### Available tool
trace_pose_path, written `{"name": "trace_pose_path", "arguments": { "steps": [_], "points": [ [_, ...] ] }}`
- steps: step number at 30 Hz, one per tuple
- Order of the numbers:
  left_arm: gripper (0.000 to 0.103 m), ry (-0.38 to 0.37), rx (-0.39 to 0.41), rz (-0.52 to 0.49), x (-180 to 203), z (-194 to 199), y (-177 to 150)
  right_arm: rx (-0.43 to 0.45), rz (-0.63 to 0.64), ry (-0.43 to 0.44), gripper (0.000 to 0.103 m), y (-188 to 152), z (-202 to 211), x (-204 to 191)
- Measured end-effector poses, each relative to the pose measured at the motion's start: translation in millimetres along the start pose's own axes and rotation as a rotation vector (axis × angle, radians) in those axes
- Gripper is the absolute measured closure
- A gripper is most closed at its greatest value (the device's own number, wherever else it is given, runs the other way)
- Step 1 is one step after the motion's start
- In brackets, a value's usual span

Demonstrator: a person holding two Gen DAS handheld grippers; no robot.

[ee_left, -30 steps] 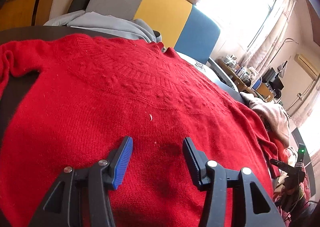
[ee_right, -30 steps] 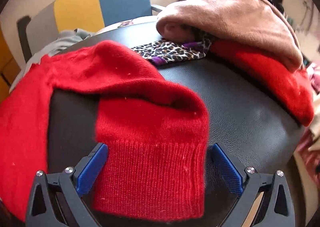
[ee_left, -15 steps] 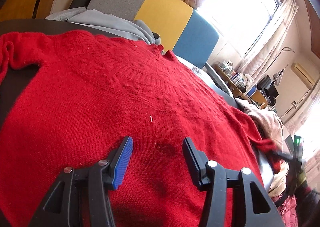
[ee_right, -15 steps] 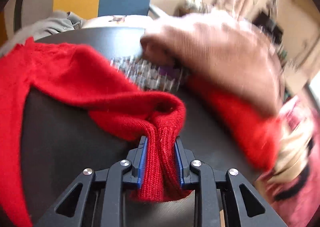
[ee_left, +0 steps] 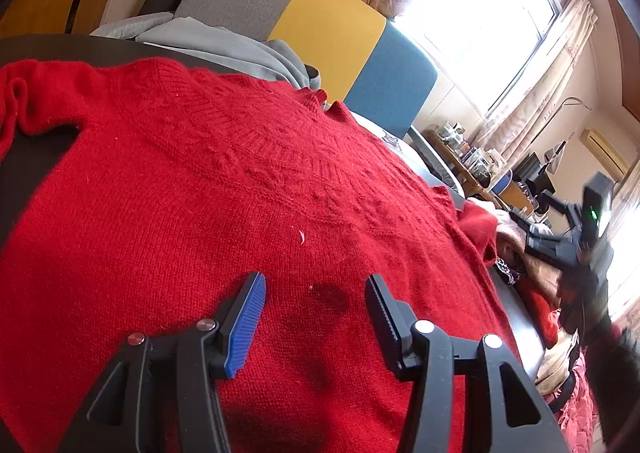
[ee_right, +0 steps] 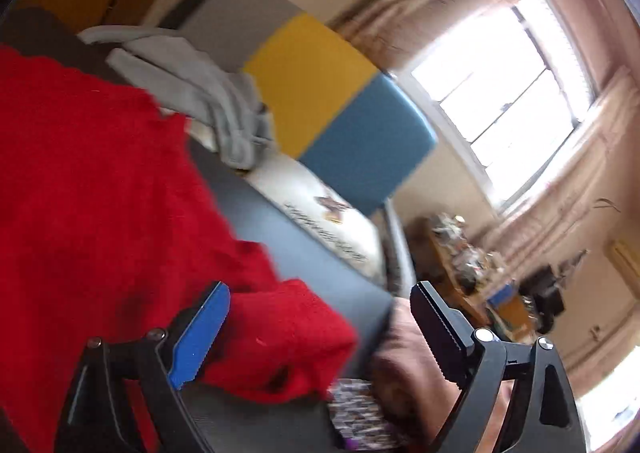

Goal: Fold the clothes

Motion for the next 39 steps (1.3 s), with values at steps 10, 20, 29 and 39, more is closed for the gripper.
{"name": "trace_pose_path", "arguments": {
  "steps": [10, 20, 29, 39],
  "points": [
    [0.047, 0.066, -0.041, -0.06, 11.1, -5.2, 1.9, -0.152, -0.256, 0.366, 0.0, -71.5, 27.2, -79.8],
    [0.039, -0.013, -0.241, -0.658, 166.7, -78.3, 65.8, -0.249, -0.451, 0.487, 0.0, -96.2, 8.6, -73.4],
    [0.039, -0.13, -0.51, -1.289, 279.3, -193.5, 31.6, -0.223, -0.451, 0.479, 0.0, -89.7, 11.6, -66.6],
    [0.039, -0.168, -0.641, -1.382, 294.7, -267.8, 6.5, -0.207, -0.478, 0.499, 0.0, -91.8, 8.9, -64.7]
  ]
}}
Point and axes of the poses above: each gripper's, at about its wrist camera, not at the fingertips, and z roughly against the way its jaws point, x to its right, y to its top, the point moved 3 cm from there along -z, roughly the way its jaws point, and after that the axes turned 6 degrees about -y, right-handed, at the moved point
